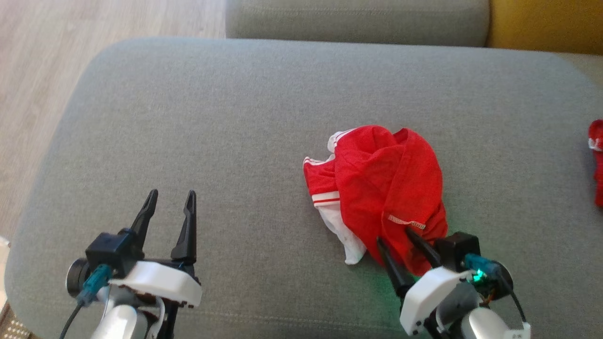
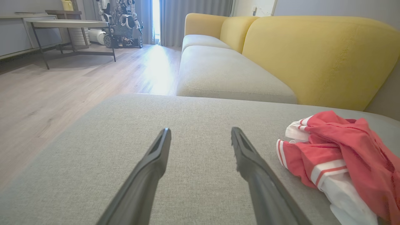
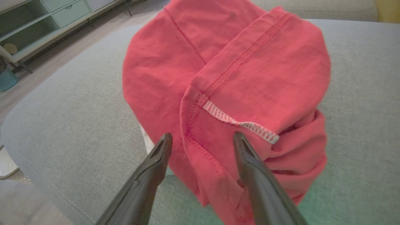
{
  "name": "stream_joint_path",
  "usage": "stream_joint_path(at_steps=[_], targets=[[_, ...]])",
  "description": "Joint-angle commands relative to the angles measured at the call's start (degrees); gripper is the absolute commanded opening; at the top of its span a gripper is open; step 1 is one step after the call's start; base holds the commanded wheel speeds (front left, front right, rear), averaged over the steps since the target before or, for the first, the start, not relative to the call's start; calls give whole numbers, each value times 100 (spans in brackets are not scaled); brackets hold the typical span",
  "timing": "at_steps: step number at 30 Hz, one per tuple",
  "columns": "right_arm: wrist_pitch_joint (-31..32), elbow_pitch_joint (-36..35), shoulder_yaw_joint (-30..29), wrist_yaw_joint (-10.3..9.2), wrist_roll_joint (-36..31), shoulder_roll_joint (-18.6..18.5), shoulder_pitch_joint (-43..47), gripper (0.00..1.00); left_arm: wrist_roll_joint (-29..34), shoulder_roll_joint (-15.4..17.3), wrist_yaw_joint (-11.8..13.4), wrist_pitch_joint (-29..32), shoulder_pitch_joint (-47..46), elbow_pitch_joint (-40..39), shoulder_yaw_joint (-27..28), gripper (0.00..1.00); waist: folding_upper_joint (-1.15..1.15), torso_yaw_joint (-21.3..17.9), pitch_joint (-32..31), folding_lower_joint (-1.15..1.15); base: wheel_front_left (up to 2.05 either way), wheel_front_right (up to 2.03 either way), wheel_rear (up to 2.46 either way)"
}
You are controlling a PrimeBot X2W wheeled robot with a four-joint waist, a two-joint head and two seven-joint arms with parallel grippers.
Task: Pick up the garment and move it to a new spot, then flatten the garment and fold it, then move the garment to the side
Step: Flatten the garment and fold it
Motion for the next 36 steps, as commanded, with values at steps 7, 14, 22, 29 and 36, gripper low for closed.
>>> stream_joint_path(at_steps=[7, 14, 22, 29, 36], targets=[[-364, 147, -165, -4, 148, -25, -538, 0, 33, 19, -54, -148, -435, -56, 217, 100, 0, -1, 239, 0, 0, 0, 0], [-539, -280, -1208, -4, 296, -25, -421, 0, 13, 31, -33, -195, -423, -42, 300, 100, 0, -232, 321, 0, 0, 0, 0], [-512, 338, -2257, -4, 486, -25, -469, 0, 3, 6, -82, -217, -526, 13, 285, 100, 0, -322, 396, 0, 0, 0, 0], [-694, 656, -2346, -4, 594, -25, -520, 100, -18, 6, -80, -228, -494, 68, 308, 100, 0, -357, 371, 0, 0, 0, 0], [-862, -167, -2204, -4, 425, -25, -372, 100, -21, 52, -29, -232, -393, 73, 334, 100, 0, -415, 229, 0, 0, 0, 0]])
